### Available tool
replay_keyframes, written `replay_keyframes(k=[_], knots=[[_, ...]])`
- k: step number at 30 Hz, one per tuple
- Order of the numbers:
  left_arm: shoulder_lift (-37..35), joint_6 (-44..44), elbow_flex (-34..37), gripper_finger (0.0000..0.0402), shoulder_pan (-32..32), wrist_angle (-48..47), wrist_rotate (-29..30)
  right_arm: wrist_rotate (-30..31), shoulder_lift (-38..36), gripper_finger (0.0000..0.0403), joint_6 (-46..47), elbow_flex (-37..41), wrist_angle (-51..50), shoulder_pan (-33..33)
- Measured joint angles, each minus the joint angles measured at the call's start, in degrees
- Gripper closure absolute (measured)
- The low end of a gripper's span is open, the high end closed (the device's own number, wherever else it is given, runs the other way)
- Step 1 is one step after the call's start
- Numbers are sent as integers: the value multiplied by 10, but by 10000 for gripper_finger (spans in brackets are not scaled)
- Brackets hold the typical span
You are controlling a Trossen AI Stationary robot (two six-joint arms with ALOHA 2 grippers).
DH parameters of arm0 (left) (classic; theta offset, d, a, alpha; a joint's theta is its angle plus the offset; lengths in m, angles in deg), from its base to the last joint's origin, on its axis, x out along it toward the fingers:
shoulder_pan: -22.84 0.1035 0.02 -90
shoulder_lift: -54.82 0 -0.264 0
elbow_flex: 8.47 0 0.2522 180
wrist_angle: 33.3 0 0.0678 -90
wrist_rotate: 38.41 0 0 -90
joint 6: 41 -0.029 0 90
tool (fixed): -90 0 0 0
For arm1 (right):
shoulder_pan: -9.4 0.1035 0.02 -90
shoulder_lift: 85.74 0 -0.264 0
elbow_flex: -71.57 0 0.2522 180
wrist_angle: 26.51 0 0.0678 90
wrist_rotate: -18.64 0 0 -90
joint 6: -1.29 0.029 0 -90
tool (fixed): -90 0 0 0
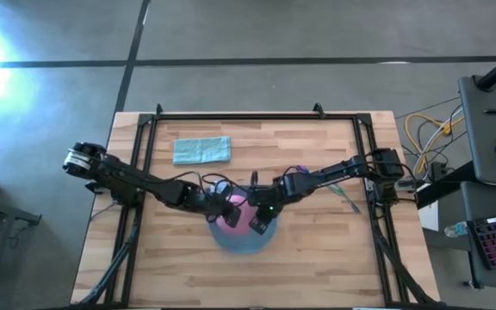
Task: Set table place
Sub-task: Adjust the position of the pink bowl upward
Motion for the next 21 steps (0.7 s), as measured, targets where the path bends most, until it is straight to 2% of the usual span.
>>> replay_keyframes(k=[5,21], knots=[[-5,2,-11,402,-1,-125,23,0,0,394,0,1,-10,0],[-34,-15,2,402,0,-163,107,-5,0,394,26,-8,-6,1]])
